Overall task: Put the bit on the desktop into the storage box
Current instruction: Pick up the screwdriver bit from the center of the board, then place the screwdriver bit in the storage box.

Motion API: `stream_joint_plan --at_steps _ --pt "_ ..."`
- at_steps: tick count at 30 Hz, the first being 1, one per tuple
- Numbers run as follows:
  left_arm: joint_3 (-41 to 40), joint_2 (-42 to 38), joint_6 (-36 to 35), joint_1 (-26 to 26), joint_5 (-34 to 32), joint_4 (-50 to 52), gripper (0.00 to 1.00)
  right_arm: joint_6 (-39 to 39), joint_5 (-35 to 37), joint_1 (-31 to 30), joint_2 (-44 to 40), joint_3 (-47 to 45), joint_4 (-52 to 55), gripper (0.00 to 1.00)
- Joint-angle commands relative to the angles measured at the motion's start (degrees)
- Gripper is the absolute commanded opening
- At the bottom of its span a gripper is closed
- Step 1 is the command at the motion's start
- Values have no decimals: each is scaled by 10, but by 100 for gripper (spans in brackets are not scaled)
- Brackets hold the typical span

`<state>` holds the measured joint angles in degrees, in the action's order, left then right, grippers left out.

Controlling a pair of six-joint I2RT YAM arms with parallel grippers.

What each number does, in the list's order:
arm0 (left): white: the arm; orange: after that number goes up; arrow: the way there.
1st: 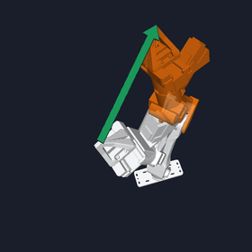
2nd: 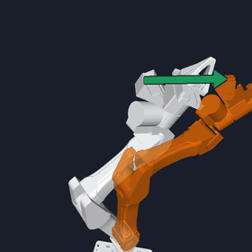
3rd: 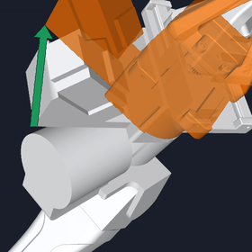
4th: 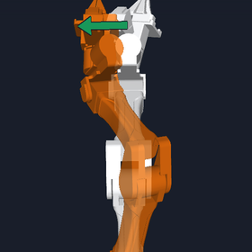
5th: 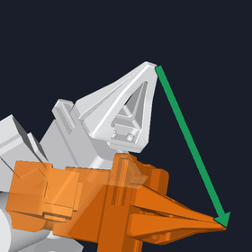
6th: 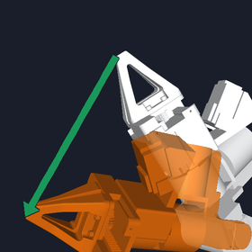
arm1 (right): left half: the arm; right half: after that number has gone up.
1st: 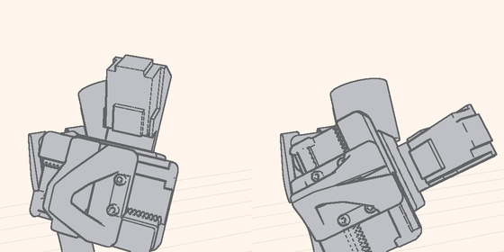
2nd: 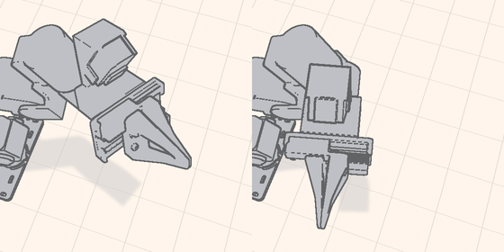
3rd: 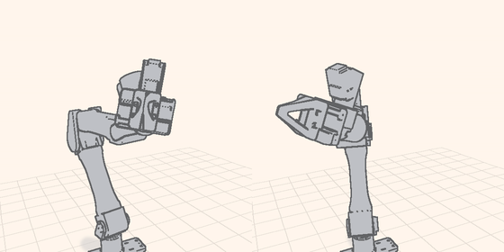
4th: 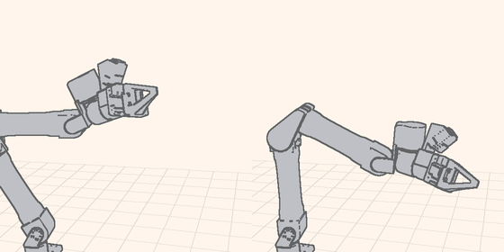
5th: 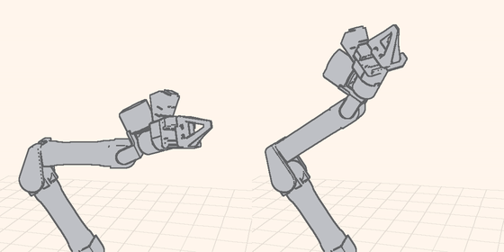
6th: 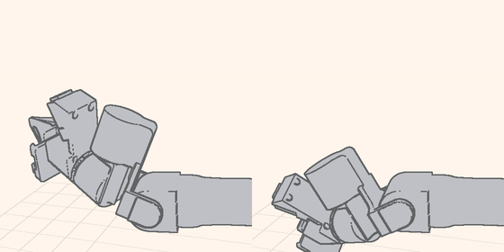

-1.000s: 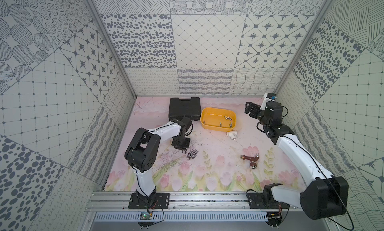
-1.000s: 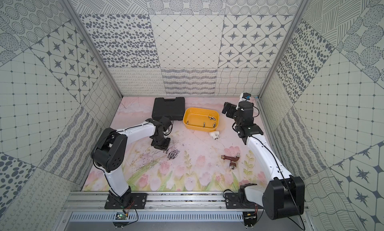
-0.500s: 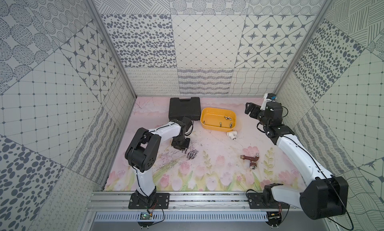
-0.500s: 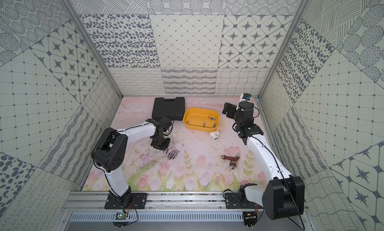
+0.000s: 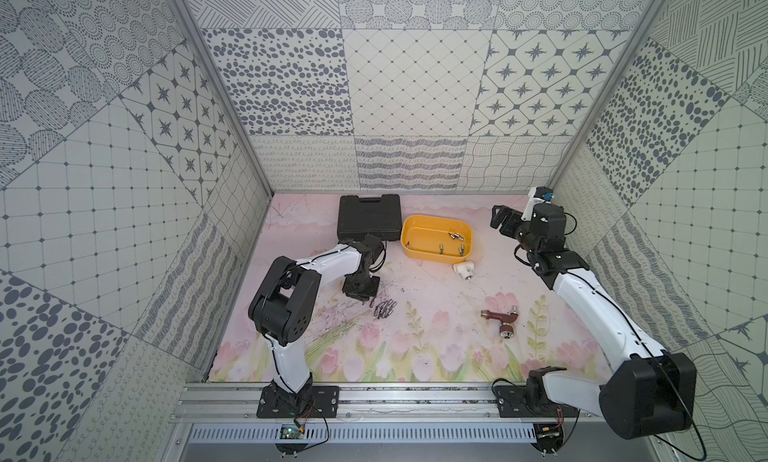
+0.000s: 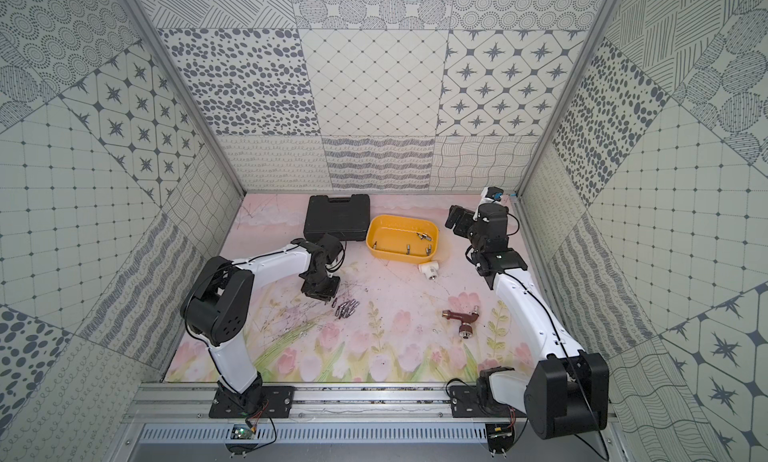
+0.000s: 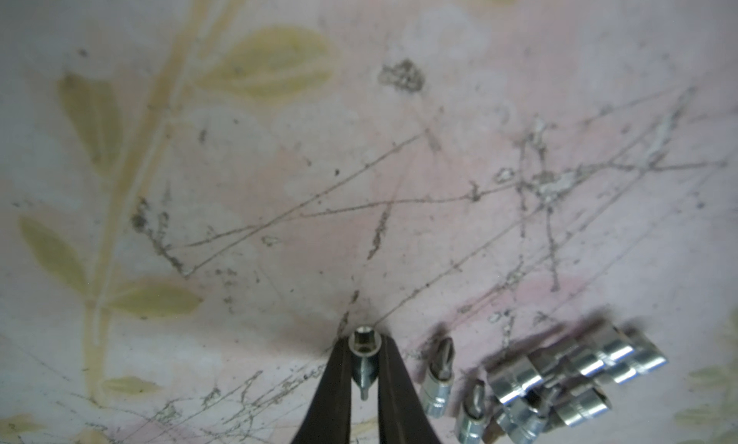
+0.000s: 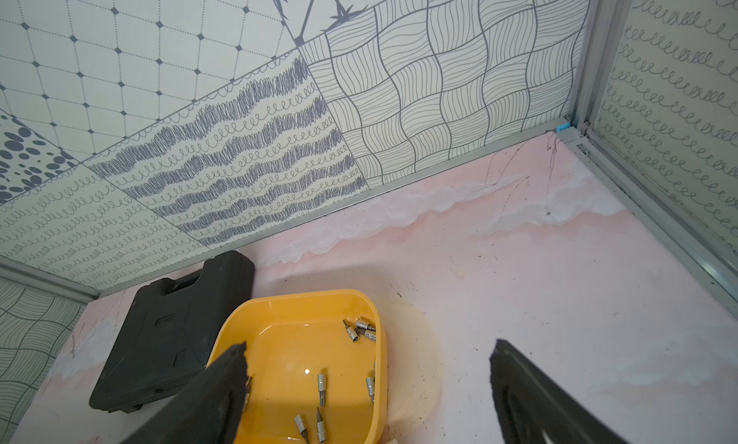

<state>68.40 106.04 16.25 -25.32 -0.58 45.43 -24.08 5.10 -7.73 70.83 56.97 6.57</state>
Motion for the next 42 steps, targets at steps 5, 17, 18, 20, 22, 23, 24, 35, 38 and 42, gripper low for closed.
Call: stream_joint_plan --at_steps 5,17,18,20,22,23,24,35,38,42 --pt "6 -36 -12 0 14 16 12 -8 -5 7 -24 -10 -24 97" --pt "116 -68 -16 -1 57 46 12 -13 -10 13 -36 -14 -24 97" --pt "132 -65 -17 -1 61 47 12 -13 -10 14 -36 -14 -24 97" --pt "162 -56 -18 -2 65 48 12 -15 -11 14 -36 -14 -24 97" --pt "194 -41 -19 -3 69 51 11 -16 -12 13 -36 -14 -24 97" --pt "213 -32 -19 -4 73 53 11 -16 -13 14 -36 -14 -24 97" --pt "229 -23 -20 -6 77 53 12 -16 -13 14 -36 -13 -24 97" --pt "418 114 -17 -20 99 68 10 -18 -16 16 -36 -15 -24 97" --pt "471 156 -17 -24 97 80 10 -18 -17 17 -36 -16 -25 97" --pt "522 204 -16 -26 104 73 9 -18 -17 18 -35 -17 -25 97"
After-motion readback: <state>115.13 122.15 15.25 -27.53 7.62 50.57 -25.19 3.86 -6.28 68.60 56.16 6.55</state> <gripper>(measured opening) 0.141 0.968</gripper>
